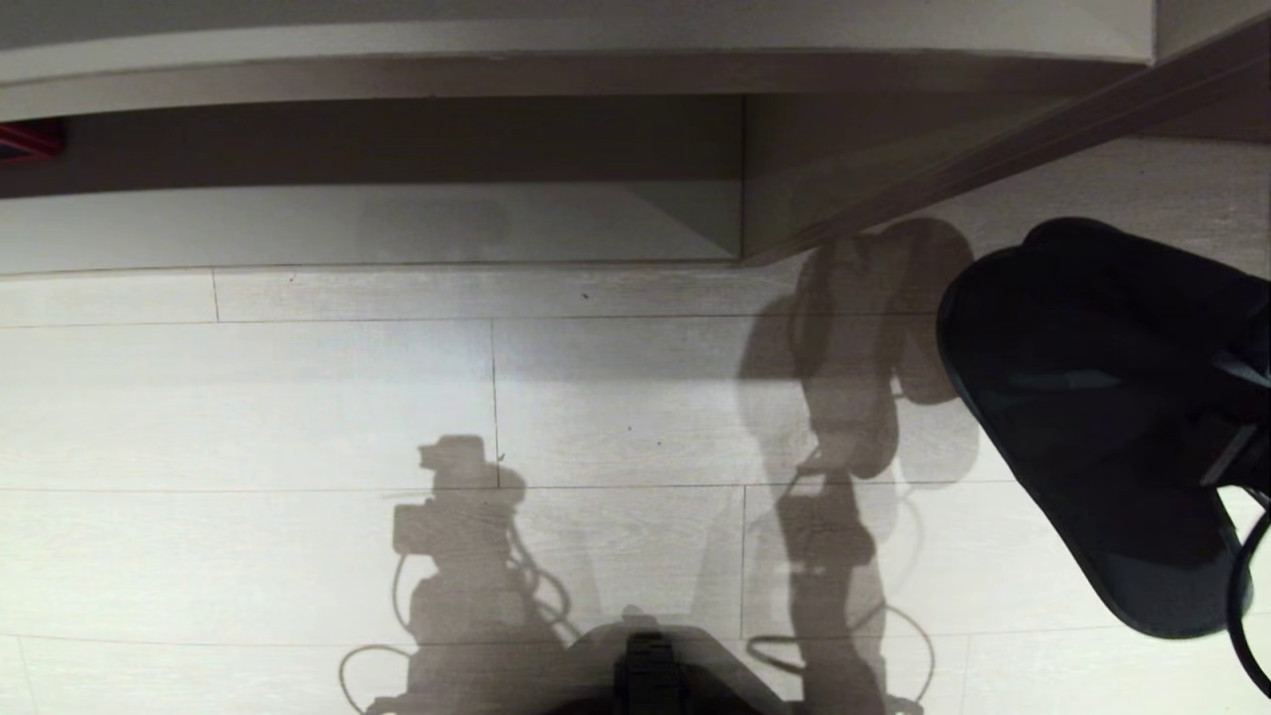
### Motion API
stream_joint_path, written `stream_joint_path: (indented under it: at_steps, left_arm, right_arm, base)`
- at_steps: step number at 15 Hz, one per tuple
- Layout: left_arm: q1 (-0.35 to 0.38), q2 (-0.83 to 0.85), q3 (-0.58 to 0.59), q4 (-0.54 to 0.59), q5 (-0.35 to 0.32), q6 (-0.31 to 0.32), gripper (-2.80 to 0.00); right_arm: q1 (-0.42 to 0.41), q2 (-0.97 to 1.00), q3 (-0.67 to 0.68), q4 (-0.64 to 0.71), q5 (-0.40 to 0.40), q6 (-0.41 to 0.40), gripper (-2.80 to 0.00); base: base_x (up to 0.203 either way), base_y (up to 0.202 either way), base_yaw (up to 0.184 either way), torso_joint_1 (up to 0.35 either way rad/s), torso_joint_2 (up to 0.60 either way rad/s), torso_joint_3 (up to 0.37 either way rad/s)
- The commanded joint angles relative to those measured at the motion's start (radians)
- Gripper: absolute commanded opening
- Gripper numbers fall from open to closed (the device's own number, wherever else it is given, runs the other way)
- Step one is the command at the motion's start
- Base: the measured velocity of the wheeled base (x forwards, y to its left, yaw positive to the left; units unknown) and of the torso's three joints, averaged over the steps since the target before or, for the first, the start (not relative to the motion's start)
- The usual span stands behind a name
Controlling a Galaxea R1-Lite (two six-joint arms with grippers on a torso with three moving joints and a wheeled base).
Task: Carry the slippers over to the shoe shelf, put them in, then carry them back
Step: Place the slippers on the floor
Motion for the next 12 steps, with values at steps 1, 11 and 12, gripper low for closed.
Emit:
stream_joint_path:
  at_steps: [1,11,12]
  left_arm:
    - [0.001,0.001,0.008,0.000,0.000,0.000,-2.80]
    - [0.001,0.001,0.008,0.000,0.000,-0.002,-2.80]
    - [0.000,0.001,0.008,0.000,0.000,-0.002,-2.80]
  right_arm:
    - [0.038,0.226,-0.051,-0.235,-0.101,0.027,-2.80]
    - [0.158,0.647,-0.260,-0.578,-0.380,0.063,-2.80]
    - [0.158,0.676,-0.281,-0.599,-0.392,0.061,-2.80]
  base:
    - [0.000,0.000,0.000,0.000,0.00,0.000]
    - [0.000,0.000,0.000,0.000,0.00,0.000]
    - [0.000,0.000,0.000,0.000,0.00,0.000]
